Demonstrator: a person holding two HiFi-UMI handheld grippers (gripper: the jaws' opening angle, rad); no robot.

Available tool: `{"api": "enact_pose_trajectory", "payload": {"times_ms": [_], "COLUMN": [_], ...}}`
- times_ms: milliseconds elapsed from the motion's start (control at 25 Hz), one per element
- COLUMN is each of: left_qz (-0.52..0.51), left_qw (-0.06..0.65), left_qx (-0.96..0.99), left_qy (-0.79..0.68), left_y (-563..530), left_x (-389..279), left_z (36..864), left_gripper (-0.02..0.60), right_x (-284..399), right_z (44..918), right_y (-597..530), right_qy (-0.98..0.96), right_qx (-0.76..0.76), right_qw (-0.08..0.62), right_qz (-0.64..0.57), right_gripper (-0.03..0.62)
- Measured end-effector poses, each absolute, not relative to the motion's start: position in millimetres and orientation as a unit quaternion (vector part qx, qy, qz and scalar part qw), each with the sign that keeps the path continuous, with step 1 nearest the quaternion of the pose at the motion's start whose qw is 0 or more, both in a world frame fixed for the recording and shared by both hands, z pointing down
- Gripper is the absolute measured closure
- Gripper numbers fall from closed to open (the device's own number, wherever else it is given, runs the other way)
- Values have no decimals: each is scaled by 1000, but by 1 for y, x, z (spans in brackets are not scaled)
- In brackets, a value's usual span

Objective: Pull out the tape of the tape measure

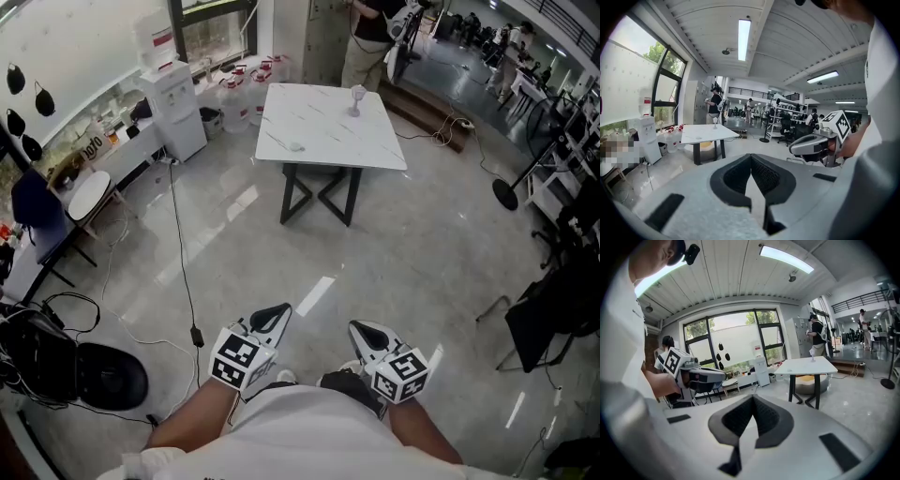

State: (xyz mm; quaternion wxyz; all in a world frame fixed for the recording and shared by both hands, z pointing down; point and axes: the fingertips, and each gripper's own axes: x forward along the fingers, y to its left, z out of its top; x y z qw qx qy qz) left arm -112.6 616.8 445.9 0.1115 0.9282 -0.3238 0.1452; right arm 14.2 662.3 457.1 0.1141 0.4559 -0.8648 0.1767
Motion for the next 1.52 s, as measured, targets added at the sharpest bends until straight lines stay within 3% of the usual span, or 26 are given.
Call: {"api": "enact_pose_trajectory", "payload": {"times_ms": [960,1320,1520], "left_qz": [160,165,166], "left_qw": [157,155,118], "left_qx": [913,912,915], "left_qy": [-340,-341,-347], "left_y": [582,475,399], "left_x": [-126,-92,-63], "left_z": [482,469,447], "left_gripper": [577,577,577], "right_x": [-14,21,53], "right_z": [489,481,472], "right_y": [612,506,428], "right_qy": [-880,-879,-877], "right_qx": [403,405,415], "right_qw": [133,120,102], "right_qz": [213,222,221], "right_gripper": [589,589,589]}}
